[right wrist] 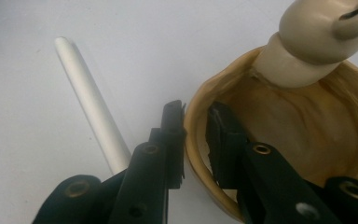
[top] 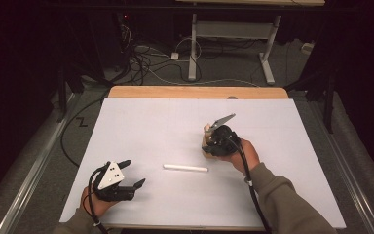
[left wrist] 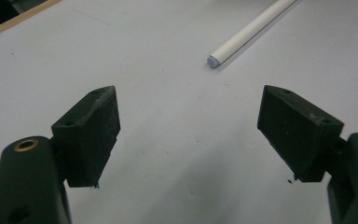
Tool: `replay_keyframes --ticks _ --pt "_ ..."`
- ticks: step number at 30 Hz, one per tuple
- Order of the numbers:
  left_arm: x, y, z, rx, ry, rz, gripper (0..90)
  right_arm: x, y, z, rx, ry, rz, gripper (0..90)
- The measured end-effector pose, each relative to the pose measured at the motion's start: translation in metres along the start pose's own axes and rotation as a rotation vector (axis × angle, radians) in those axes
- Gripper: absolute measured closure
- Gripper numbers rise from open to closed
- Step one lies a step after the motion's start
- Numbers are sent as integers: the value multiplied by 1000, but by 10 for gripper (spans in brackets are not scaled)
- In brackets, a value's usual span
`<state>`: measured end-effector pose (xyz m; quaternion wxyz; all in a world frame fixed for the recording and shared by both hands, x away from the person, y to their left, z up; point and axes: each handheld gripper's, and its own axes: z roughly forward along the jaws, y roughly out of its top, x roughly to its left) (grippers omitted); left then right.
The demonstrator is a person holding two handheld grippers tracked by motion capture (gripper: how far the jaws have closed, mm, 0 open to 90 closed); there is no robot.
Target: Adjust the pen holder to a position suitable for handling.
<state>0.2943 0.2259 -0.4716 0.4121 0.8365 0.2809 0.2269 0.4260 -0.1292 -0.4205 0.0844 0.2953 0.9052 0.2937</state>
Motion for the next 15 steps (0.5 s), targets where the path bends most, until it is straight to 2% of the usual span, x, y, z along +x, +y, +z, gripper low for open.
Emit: replay_keyframes --ticks 6,8,11,13,15 --pt "-1 0 0 4 -1 6 201 2 1 2 -11 11 3 756" --pt "-1 0 1 7 0 8 201 1 0 -3 -39 9 11 701" --pt "-1 0 2 13 0 10 201 0 -1 -7 -55 4 10 681" --pt "-2 0 2 15 -1 12 201 -2 -4 -16 -94 -2 2 649" --pt "-2 0 2 16 1 12 201 -2 -5 -19 -108 -5 4 638"
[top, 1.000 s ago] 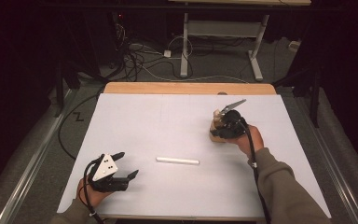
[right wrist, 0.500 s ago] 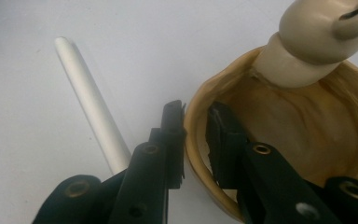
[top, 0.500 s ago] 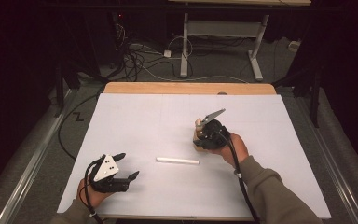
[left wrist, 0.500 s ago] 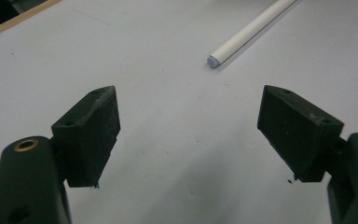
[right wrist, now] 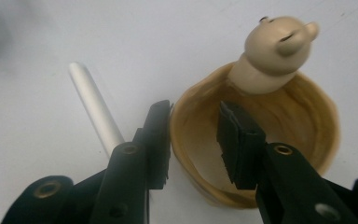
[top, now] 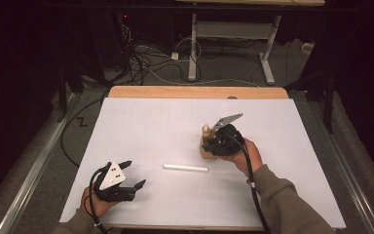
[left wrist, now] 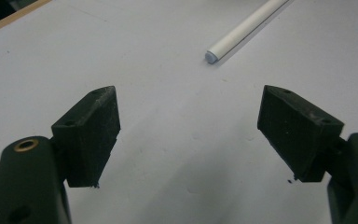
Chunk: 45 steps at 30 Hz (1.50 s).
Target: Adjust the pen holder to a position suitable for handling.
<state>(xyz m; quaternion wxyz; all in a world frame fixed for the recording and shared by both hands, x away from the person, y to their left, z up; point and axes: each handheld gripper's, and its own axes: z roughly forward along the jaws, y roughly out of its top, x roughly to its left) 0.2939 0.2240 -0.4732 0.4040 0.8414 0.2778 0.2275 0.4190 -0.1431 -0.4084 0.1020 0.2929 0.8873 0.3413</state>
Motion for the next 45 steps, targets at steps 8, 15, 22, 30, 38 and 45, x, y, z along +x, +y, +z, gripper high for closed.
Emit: replay_keyframes --ticks 8,15,22,30,38,45 --pt "-1 0 2 9 1 8 201 3 -17 -25 -149 -62 -52 524" --pt "-2 1 2 15 3 16 201 2 -37 -48 -302 -119 -62 438" --pt "-3 1 3 18 6 19 201 9 -48 -70 -437 -204 -93 357" --pt "-3 1 3 24 3 30 201 14 -65 -91 -518 -255 -128 336" --pt "-5 2 4 28 4 39 201 12 -82 -103 -541 -301 -119 291" --pt "-4 2 3 24 10 50 201 8 -101 -111 -555 -323 -105 272"
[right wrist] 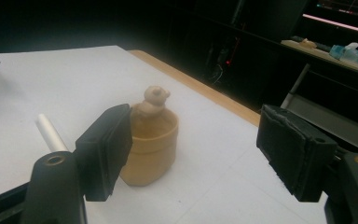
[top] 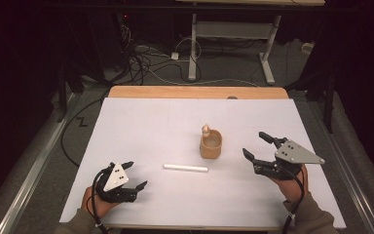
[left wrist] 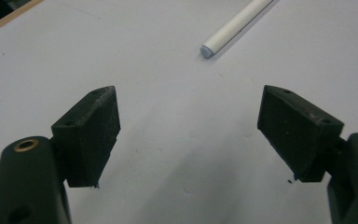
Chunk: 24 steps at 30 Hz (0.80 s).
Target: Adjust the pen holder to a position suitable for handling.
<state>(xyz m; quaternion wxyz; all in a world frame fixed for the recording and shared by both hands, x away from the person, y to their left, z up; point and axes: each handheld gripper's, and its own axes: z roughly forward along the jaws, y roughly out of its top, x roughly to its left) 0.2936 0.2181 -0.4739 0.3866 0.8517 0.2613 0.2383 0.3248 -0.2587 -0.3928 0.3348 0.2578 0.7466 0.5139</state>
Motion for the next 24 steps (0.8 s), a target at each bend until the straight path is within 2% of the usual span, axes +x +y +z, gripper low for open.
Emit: replay_keyframes --ticks 8,15,17,20,24 --pt "1 1 0 2 3 -11 201 -4 -14 -12 -2 -25 12 269" --pt "3 0 2 7 -1 -8 201 -5 -34 -18 19 -18 33 265" --pt "4 1 2 5 -1 -8 201 -4 -39 -21 21 -18 26 262" --pt "3 1 1 3 7 7 202 -2 -48 -27 17 -17 32 262" --pt "3 2 0 10 16 17 204 1 -59 -29 45 -10 33 262"
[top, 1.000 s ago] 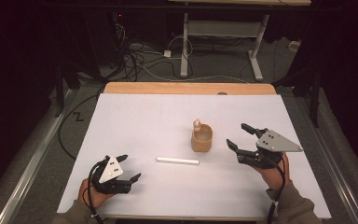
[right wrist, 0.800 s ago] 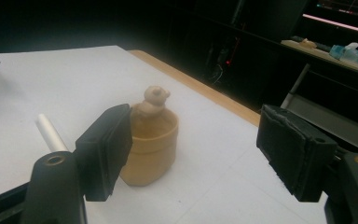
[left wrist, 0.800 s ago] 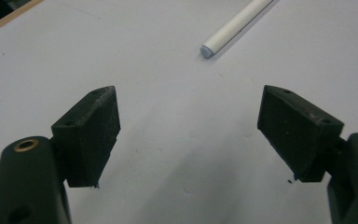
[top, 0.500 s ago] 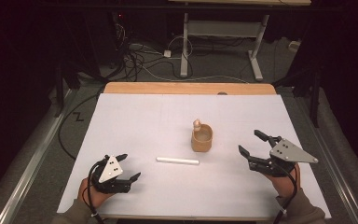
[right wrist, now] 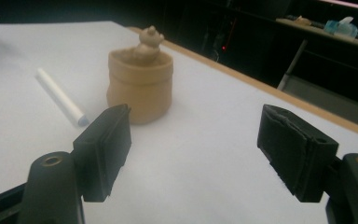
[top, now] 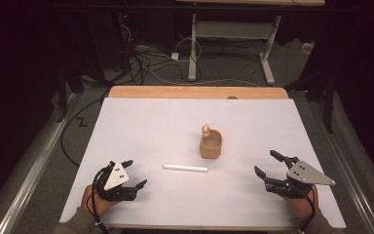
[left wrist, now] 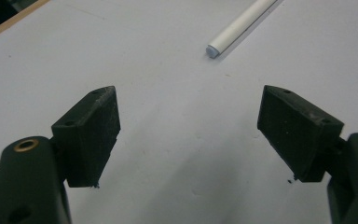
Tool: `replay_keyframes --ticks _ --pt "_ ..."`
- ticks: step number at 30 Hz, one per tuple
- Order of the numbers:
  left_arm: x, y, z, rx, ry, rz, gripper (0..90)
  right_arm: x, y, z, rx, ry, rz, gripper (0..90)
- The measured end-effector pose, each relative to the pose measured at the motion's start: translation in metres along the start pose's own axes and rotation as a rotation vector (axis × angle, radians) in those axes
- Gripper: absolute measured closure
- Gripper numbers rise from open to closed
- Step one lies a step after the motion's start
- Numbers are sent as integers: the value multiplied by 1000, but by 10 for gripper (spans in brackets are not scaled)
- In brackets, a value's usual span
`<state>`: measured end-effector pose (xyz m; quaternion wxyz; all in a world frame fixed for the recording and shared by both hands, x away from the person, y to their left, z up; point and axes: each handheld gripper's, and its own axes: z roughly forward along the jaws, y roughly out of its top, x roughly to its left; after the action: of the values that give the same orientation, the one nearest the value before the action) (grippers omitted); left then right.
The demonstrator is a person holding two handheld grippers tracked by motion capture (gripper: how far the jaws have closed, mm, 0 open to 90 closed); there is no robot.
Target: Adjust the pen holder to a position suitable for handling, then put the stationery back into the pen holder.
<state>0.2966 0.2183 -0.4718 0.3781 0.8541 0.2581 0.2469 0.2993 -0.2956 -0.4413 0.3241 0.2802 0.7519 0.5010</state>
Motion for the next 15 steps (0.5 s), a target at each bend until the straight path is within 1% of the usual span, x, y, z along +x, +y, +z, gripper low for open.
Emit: replay_keyframes --ticks 2,6,8,10,11,15 --pt "0 1 -1 8 5 3 206 2 -4 0 17 7 -1 263" --pt "1 2 -3 25 4 9 206 8 -7 2 35 26 -23 263" --pt "2 4 -3 38 0 11 206 10 -7 3 44 26 -35 264" --pt "3 7 -5 56 -22 22 206 10 -6 4 47 34 -46 266" --pt "3 8 -5 64 -35 16 206 10 -6 4 47 34 -46 266" --pt "4 19 -3 110 -66 42 205 7 -5 3 53 37 -49 267"
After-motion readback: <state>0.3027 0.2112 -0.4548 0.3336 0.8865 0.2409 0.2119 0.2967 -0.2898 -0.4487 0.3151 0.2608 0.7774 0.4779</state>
